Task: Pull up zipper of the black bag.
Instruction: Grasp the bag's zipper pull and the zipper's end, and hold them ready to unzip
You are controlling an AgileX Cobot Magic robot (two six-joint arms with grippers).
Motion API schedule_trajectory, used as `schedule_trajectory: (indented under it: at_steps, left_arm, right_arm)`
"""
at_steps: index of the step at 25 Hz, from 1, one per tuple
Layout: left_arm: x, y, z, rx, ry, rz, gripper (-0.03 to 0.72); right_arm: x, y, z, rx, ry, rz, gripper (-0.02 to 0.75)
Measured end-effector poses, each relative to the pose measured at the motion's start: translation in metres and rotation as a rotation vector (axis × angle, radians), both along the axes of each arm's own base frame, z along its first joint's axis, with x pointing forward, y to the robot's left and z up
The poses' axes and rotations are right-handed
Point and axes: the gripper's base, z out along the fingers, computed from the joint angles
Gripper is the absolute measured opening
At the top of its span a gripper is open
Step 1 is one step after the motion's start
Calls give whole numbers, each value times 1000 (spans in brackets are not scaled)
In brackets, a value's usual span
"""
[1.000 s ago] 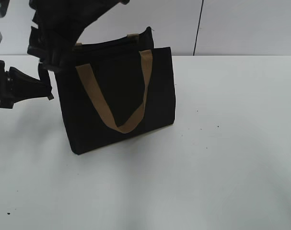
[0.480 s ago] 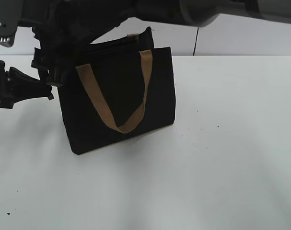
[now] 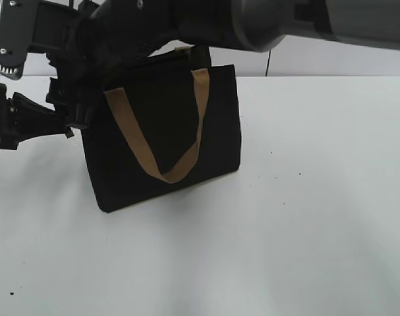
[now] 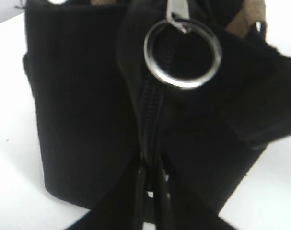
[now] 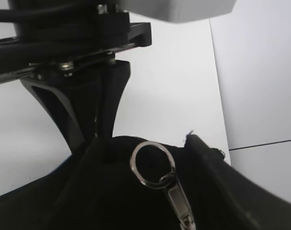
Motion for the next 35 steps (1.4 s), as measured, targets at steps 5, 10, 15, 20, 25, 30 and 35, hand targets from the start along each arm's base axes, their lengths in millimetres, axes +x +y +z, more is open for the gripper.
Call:
schedule_trajectory:
  at_steps: [5,10,15,20,25,30,35]
  left_arm:
    - [0,1,3,11,-13,6,17]
    - [-1,1,7,27,-27,12,17]
    - [-2,2,10,35,-41,13,17]
    - [-2,2,10,37,-41,15,17]
    - [-1,2,10,38,-41,18,17]
    - [0,3,9,54,-43,32,17]
    - [0,4,8,73,-43,34,17]
  right_arm:
    - [1,1,-2,1,0,-2,346]
    - [6,-1,1,30,-25,-23,209]
    - [11,-5,1,54,-3,-60,16]
    - [11,-6,1,77,49,-95,-13]
    - [7,-12,15,166,178,-199,-13]
    - [13,-30,45,353,324,-380,-13]
    - [28,-51,48,440,453,-530,-13]
